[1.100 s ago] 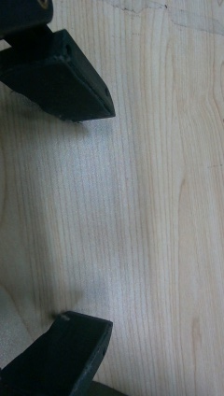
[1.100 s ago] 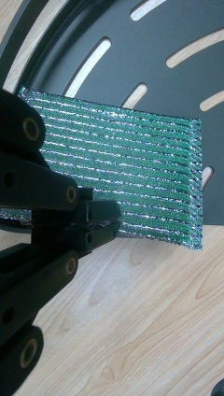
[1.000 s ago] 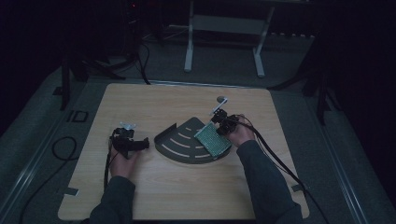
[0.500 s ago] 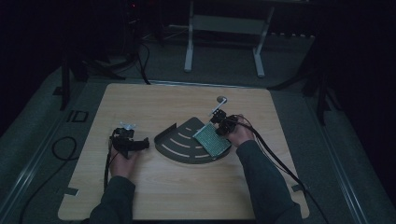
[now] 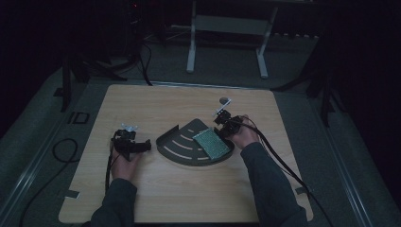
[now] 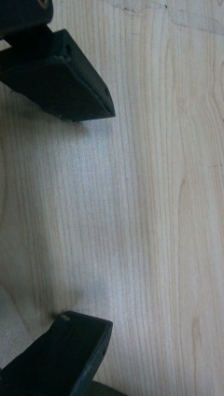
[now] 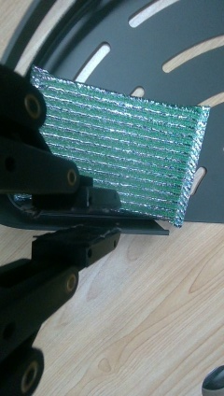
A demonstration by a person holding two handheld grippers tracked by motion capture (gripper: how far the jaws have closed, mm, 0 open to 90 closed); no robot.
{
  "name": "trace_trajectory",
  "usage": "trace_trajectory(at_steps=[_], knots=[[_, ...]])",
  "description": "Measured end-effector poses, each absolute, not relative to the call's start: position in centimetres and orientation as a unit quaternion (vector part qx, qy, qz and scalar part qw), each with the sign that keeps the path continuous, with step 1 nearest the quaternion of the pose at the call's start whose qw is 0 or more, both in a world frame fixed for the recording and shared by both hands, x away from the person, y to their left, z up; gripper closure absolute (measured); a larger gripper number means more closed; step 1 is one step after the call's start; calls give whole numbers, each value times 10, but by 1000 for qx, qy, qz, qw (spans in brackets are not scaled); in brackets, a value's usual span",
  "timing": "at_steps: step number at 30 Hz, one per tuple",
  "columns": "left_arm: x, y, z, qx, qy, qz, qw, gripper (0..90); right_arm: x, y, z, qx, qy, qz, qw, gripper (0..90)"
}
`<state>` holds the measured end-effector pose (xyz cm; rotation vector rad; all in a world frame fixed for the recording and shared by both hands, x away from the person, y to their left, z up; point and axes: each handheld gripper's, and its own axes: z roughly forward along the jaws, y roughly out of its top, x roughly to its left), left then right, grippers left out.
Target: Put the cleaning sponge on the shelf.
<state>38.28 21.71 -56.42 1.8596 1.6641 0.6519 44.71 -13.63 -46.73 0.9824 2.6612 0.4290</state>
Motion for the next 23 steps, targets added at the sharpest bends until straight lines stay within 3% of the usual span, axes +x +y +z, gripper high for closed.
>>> trace_trajectory(at_steps=[8, 11, 23], knots=[[383, 217, -564, 693, 620, 243, 278, 22, 440, -144, -455, 349, 914, 164, 126, 552], [383, 217, -564, 693, 620, 243, 278, 22, 437, -153, -451, 358, 909, 181, 112, 527], [383, 217, -564, 692, 620, 243, 278, 22, 415, -189, -441, 381, 896, 184, 137, 495]])
